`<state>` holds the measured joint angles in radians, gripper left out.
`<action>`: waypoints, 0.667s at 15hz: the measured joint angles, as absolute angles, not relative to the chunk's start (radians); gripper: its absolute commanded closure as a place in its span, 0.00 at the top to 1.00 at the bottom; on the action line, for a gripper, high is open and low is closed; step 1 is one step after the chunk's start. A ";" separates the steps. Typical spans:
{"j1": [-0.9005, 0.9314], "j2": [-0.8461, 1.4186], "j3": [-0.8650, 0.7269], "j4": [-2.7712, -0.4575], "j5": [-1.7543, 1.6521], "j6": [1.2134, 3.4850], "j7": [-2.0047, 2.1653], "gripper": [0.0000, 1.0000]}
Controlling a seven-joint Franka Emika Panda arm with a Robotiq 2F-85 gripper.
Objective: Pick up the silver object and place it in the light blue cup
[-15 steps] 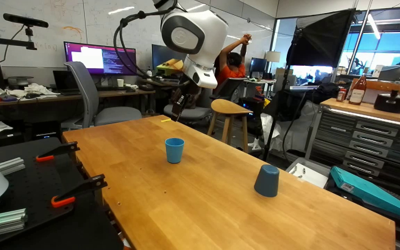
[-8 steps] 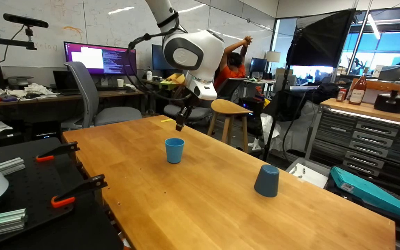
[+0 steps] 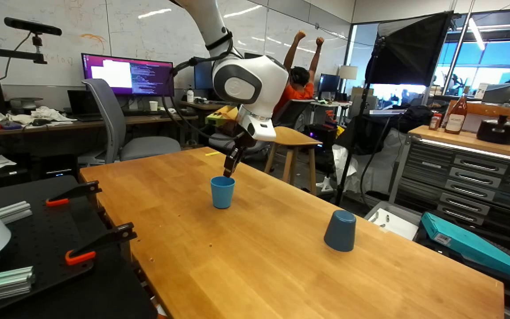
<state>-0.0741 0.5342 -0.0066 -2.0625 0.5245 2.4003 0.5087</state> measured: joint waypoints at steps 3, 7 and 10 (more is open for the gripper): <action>-0.074 0.564 -0.007 -2.062 0.525 2.397 0.535 0.08; -0.074 0.591 -0.010 -2.060 0.525 2.397 0.553 0.57; -0.074 0.602 -0.010 -2.054 0.524 2.397 0.562 0.80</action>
<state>-0.0741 0.6015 -0.0097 -2.0539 0.5245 2.3967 0.5620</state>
